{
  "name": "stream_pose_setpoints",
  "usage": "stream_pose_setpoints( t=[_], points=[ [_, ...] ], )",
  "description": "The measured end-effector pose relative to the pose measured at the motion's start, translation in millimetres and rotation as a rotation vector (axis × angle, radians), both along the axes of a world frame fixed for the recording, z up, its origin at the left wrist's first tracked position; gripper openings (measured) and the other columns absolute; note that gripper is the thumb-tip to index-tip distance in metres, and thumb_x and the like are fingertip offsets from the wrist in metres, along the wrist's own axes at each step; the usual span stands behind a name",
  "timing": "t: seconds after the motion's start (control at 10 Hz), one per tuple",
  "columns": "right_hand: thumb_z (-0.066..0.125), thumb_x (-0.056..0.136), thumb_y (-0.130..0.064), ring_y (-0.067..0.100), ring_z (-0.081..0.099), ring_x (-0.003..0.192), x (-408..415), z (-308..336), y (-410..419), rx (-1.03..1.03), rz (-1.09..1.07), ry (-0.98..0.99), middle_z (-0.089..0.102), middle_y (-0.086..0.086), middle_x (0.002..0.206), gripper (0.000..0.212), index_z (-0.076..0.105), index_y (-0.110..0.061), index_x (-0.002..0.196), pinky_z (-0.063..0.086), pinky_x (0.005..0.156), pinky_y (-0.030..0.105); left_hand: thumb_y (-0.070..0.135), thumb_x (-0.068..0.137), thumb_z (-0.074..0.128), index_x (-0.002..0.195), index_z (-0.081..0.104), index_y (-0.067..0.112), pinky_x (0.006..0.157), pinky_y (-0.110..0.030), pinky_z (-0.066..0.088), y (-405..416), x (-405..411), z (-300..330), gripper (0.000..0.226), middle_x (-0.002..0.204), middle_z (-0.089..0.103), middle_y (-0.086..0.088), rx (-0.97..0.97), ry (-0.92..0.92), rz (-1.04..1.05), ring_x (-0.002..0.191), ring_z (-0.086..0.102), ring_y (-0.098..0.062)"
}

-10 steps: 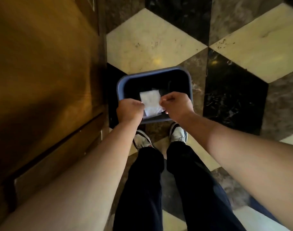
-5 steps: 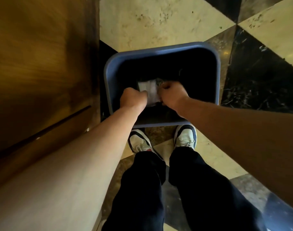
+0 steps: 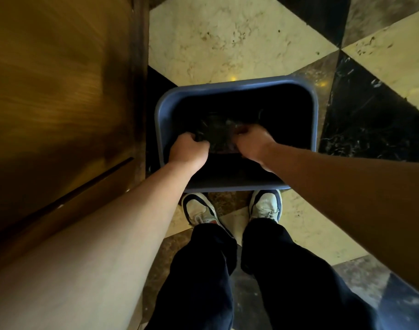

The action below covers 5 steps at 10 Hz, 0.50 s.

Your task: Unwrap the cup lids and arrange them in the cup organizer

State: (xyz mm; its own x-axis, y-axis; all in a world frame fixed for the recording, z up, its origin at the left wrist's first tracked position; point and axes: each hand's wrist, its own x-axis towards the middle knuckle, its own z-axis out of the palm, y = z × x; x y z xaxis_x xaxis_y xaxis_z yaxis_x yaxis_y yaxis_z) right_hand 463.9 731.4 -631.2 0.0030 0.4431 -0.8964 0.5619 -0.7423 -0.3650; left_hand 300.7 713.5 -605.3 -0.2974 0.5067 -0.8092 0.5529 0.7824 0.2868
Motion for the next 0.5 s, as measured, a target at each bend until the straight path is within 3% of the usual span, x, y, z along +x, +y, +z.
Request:
stream_pose_setpoints(
  t=[0.1,0.2,0.5],
  points=[
    [0.056,0.102,-0.024,0.02,0.065,0.085,7,20,4,0.058,0.088,-0.039,0.071,0.012,0.11,0.023,0.07,-0.012,0.116,0.053,0.076,0.032,0.027,0.093,0.059,0.13,0.059,0.014,0.079,-0.033,0.041,1,0,13,0.039,0.114,0.065,-0.008,-0.001,0.026,-0.113,0.104,0.061,-0.031],
    [0.054,0.103,-0.026,0.025,0.064,0.087,12,39,7,0.101,0.191,-0.052,0.07,0.014,0.114,0.026,0.07,-0.011,0.117,0.049,0.076,0.032,0.03,0.094,0.059,0.135,0.056,0.015,0.08,-0.033,0.041,0,3,28,0.044,0.127,0.063,-0.011,-0.003,0.058,-0.157,0.114,0.06,-0.033],
    [0.051,0.103,-0.041,0.037,0.054,0.13,32,126,10,0.123,0.43,-0.092,0.058,0.017,0.144,0.05,0.055,-0.013,0.144,0.045,0.097,0.038,0.043,0.093,0.057,0.146,0.045,0.019,0.084,-0.036,0.042,3,14,107,0.06,0.144,0.053,-0.012,-0.028,0.117,-0.343,0.126,0.054,-0.034]
  ],
)
